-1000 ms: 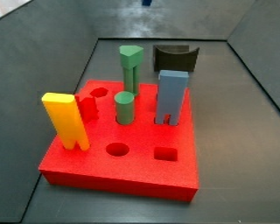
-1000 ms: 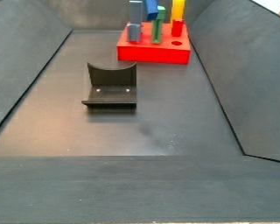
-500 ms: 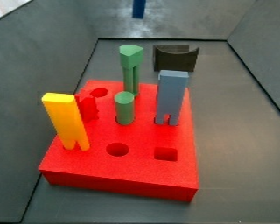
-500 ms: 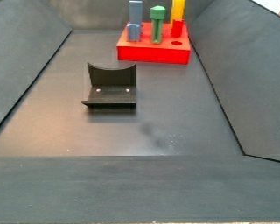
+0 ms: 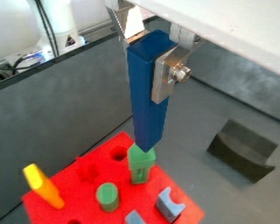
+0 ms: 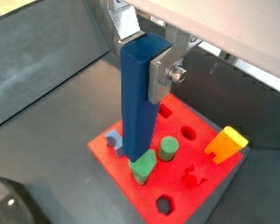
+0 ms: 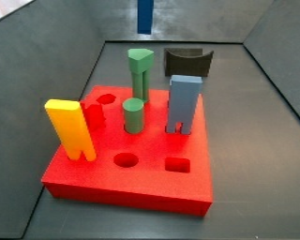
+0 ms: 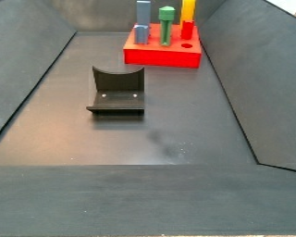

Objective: Pick up the rectangle object. Move up. Place the rectangle object on the fixture. Regrasp the rectangle object. Move to above the board. Insert the rectangle object.
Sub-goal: Insert the rectangle object.

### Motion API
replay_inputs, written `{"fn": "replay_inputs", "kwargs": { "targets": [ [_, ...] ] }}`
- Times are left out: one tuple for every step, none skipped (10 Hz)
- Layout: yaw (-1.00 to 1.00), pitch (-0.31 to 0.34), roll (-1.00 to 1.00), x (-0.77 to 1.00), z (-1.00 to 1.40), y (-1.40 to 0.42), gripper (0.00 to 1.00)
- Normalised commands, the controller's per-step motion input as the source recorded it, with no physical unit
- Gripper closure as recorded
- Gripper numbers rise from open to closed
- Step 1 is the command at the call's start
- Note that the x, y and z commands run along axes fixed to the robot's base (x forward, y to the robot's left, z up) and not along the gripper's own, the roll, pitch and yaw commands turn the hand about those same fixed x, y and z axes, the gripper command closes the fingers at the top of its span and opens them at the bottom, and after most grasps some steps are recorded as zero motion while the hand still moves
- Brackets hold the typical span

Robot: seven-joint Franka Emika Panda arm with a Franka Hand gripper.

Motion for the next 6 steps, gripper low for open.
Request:
{"fn": "replay_inputs", "kwargs": {
  "targets": [
    [0.00, -0.013, -0.06, 0.00, -0.10, -0.01, 1.00],
    [0.00, 0.000, 0.00, 0.00, 0.00, -0.05, 1.00],
    [-0.13, -0.076, 0.00, -0.43, 0.00, -0.48, 1.00],
    [-0.47, 0.000, 0.04, 0.00, 0.00, -0.78, 1.00],
    [-0.56, 0.000, 0.01, 0.00, 0.00, -0.73, 1.00],
    [-0.63, 0.000, 0.00, 0.03, 0.00, -0.64, 1.00]
  ]
}}
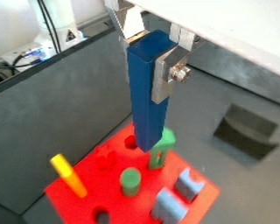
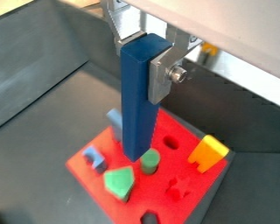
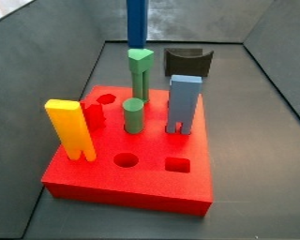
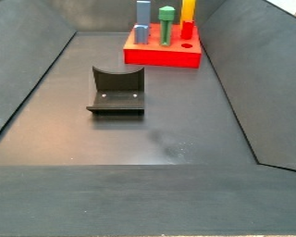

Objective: Pick up the rectangle object. Move up. Place the rectangle object on the fixture. Regrasp the rectangle object. Move to above the board. Insert the rectangle object.
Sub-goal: Insert the rectangle object.

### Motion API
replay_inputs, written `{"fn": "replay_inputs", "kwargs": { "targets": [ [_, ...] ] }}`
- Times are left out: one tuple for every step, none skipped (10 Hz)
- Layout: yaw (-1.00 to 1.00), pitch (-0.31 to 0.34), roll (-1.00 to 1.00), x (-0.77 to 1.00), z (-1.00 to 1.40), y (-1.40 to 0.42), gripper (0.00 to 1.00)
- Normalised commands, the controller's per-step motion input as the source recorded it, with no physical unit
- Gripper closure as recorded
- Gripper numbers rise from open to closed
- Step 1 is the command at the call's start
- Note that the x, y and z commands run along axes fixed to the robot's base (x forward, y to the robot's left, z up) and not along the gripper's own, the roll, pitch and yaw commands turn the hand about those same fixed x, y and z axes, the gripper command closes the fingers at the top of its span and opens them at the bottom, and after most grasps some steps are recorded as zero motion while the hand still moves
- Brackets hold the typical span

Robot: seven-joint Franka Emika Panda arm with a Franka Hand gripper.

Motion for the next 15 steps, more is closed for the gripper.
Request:
{"fn": "replay_inputs", "kwargs": {
  "targets": [
    [-0.69, 0.000, 0.00, 0.04, 0.00, -0.56, 1.00],
    [-0.59, 0.000, 0.00, 0.36, -0.02, -0.32, 1.00],
    [-0.86, 0.000, 0.00, 0.07, 0.00, -0.28, 1.00],
    [-0.92, 0.000, 0.00, 0.03, 0.00, -0.24, 1.00],
    [-0.98, 0.000, 0.00, 0.00, -0.03, -0.16, 1.00],
    [-1.00, 0.000, 0.00, 0.00, -0.05, -0.13, 1.00],
    [-1.00, 0.000, 0.00, 0.00, -0.05, -0.11, 1.00],
    [-1.00, 0.000, 0.00, 0.00, -0.05, -0.11, 1.00],
    [-0.82, 0.000, 0.00, 0.17, -0.08, -0.11, 1.00],
    [-0.51, 0.034, 0.05, 0.44, -0.19, -0.13, 1.00],
    [-0.65, 0.114, 0.02, 0.15, -0.15, -0.15, 1.00],
    [-0.50, 0.211, 0.00, 0.25, -0.08, -0.15, 1.00],
    [-0.33, 0.327, -0.04, 0.33, 0.00, -0.19, 1.00],
    [-0.21, 0.421, -0.08, 0.36, 0.00, -0.23, 1.00],
    [-0.25, 0.427, -0.06, 0.32, 0.00, -0.20, 1.00]
  ]
}}
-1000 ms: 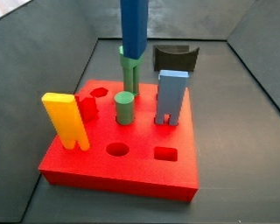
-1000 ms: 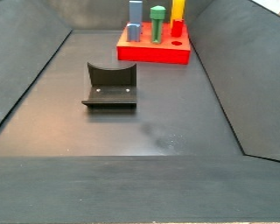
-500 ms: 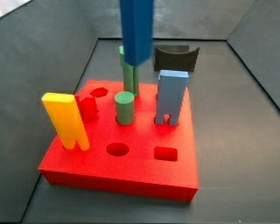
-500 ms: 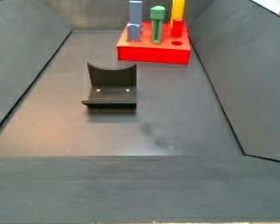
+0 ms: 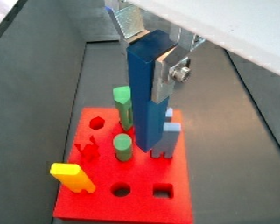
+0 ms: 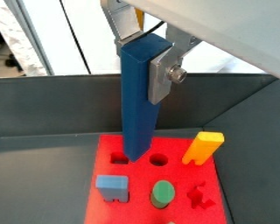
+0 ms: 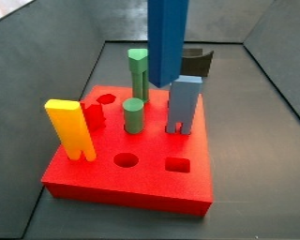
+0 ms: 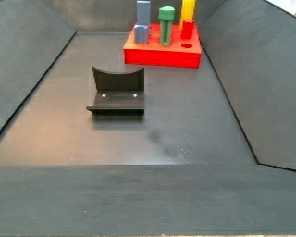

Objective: Pick up the rectangle object. Move up. Place the rectangle object on the fixture. Regrasp the rectangle object. Move to above the board. Insert the rectangle object.
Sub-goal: Insert the rectangle object.

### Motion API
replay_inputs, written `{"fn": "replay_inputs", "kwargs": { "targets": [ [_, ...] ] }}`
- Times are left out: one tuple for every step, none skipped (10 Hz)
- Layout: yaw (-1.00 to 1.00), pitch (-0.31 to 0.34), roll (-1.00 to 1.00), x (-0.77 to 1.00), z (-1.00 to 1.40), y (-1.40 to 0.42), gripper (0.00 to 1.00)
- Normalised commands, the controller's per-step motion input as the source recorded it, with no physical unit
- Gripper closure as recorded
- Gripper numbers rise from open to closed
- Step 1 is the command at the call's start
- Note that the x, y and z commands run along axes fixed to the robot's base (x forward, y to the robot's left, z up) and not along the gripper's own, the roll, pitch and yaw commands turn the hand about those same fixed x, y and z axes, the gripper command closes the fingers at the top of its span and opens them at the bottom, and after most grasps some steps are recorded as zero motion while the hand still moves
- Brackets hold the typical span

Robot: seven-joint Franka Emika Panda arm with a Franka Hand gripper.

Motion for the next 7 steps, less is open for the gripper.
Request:
{"fn": "replay_inputs", "kwargs": {
  "targets": [
    [-0.37, 0.364, -0.06, 0.30, -0.10, -0.12, 1.00],
    [-0.84, 0.134, -0.07, 0.09, -0.38, 0.00, 1.00],
    [-1.00, 0.031, -0.08, 0.00, -0.34, 0.00, 1.00],
    [-1.00, 0.000, -0.08, 0.00, -0.29, -0.02, 1.00],
    [-0.99, 0.000, -0.08, 0.00, -0.27, -0.03, 1.00],
    [-1.00, -0.041, -0.06, 0.00, -0.34, -0.03, 1.00],
    [-1.00, -0.094, -0.02, 0.00, -0.49, -0.03, 1.00]
  ]
}}
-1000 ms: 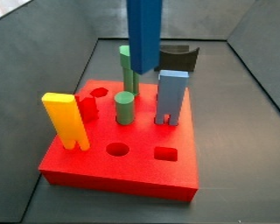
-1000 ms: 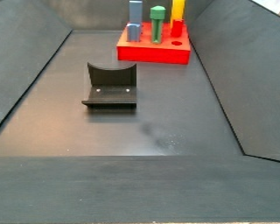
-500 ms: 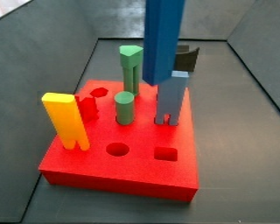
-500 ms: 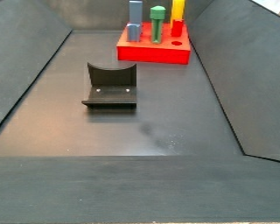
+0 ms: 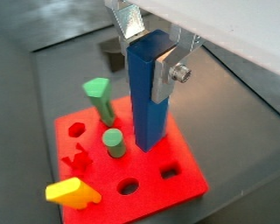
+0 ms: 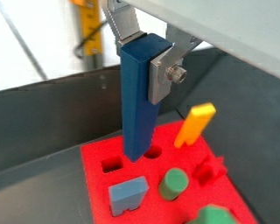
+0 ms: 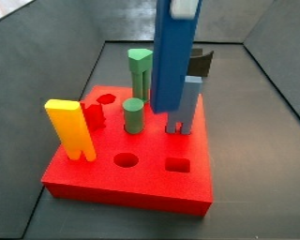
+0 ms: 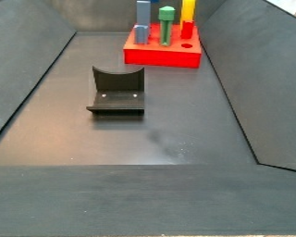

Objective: Pick up the rectangle object. Move up. Place the rectangle object on the fixture. Regrasp the rectangle object. Move to above the board. Insert the rectangle object.
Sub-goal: Insert the rectangle object.

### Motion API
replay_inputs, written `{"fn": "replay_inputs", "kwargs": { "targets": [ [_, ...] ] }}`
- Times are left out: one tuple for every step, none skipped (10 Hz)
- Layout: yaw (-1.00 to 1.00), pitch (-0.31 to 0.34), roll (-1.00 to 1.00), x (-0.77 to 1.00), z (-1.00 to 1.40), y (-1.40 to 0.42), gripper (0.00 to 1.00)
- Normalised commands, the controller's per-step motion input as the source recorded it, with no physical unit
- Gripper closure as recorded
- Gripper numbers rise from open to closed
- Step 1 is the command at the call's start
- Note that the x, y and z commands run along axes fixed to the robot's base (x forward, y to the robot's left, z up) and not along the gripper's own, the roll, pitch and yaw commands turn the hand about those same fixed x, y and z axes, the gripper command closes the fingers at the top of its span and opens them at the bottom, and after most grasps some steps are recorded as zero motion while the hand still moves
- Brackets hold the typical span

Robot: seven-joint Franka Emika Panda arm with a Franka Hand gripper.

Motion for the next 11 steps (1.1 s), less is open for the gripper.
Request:
{"fn": "replay_inputs", "kwargs": {
  "targets": [
    [-0.92, -0.069, 0.00, 0.07, -0.60, -0.06, 1.00],
    [-0.71, -0.023, 0.00, 0.38, -0.75, -0.13, 1.00],
    [-0.65, -0.026, 0.03, 0.47, -0.86, -0.17, 1.00],
    [-0.79, -0.043, 0.00, 0.27, -0.76, -0.12, 1.00],
    [-0.75, 0.000, -0.03, 0.20, -0.43, -0.16, 1.00],
    [-0.63, 0.000, -0.01, 0.25, -0.30, -0.35, 1.00],
    [-0.31, 0.053, 0.05, 0.00, -0.05, -0.55, 1.00],
    [0.00, 0.016, 0.01, -0.06, 0.00, -0.30, 1.00],
    [-0.02, 0.000, 0.01, -0.03, -0.03, -0.18, 1.00],
    [-0.21, -0.086, 0.02, 0.00, -0.07, 0.00, 1.00],
    [-0.23, -0.139, 0.05, 0.12, -0.12, 0.07, 1.00]
  ]
}}
